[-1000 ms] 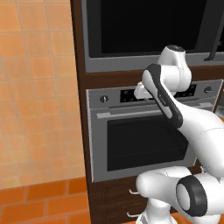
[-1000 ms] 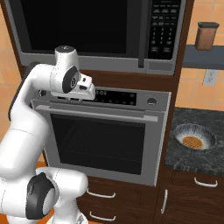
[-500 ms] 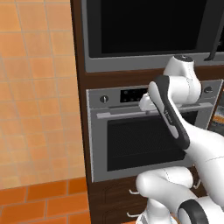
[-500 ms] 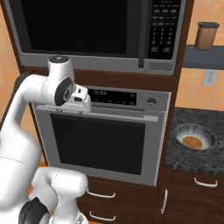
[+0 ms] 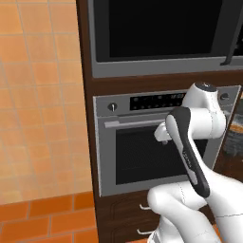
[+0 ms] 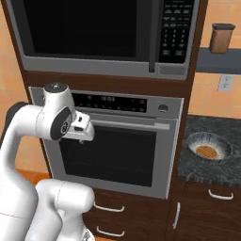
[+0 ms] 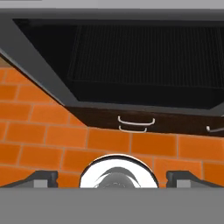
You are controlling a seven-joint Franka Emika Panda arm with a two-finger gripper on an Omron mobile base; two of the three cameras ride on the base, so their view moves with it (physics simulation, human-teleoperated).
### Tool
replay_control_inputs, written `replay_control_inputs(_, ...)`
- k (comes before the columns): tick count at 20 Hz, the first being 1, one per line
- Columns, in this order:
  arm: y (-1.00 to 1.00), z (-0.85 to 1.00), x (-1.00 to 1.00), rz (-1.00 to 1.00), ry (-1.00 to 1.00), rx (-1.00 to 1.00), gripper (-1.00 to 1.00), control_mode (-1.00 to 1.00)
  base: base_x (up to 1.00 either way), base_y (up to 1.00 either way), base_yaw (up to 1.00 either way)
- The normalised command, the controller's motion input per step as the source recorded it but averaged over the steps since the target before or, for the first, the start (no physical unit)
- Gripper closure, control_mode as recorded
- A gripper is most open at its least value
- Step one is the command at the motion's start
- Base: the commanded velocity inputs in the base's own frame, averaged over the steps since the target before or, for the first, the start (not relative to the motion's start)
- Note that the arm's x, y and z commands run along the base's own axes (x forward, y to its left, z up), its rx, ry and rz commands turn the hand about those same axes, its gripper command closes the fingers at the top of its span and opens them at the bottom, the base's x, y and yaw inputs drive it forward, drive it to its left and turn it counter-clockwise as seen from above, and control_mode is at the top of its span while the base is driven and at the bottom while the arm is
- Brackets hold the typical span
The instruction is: Open the microwave, place the bowl with waffle inside the microwave, then close the microwave door and turn it on.
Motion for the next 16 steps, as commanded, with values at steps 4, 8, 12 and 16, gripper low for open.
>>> replay_control_inputs(4,0.00,0.00,0.00,0.00,0.00,0.00,-1.00,1.00,-0.28,-0.50,0.00)
replay_control_inputs(8,0.00,0.00,0.00,0.00,0.00,0.00,-1.00,1.00,-0.17,-0.68,0.00)
replay_control_inputs(12,0.00,0.00,0.00,0.00,0.00,0.00,-1.00,1.00,-0.16,-0.76,0.02)
replay_control_inputs(16,0.00,0.00,0.00,0.00,0.00,0.00,-1.00,1.00,-0.16,-0.66,0.11)
